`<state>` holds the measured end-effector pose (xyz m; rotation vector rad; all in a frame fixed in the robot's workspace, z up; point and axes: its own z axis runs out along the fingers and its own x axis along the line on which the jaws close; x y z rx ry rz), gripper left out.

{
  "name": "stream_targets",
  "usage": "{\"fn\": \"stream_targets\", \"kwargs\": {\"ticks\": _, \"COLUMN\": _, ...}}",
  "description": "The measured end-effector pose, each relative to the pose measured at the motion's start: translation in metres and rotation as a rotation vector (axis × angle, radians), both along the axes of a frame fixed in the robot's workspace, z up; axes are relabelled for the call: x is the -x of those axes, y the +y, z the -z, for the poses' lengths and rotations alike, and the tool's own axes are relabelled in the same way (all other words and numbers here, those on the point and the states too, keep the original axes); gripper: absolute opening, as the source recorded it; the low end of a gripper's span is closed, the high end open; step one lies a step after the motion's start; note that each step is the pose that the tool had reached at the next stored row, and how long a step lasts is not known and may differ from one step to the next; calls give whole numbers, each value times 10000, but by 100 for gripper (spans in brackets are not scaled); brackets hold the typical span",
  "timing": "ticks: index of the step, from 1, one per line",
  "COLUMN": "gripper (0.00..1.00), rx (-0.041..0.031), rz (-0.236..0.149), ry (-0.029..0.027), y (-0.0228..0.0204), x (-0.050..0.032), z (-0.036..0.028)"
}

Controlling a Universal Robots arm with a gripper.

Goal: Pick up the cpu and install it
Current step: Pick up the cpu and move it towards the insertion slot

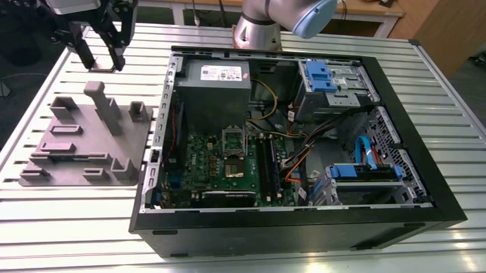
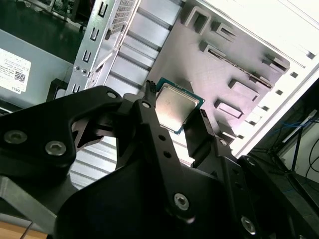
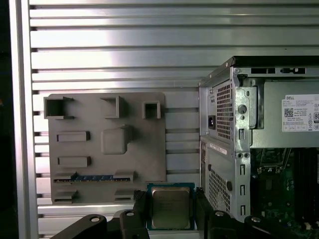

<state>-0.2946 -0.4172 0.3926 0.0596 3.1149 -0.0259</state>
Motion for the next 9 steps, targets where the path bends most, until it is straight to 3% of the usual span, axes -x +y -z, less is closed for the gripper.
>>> {"fn": "stream_targets", "kwargs": {"ticks": 9, "gripper": 47, "rx": 0, "rz": 0, "ry": 0, "y": 0, "x": -82, "z": 0}}
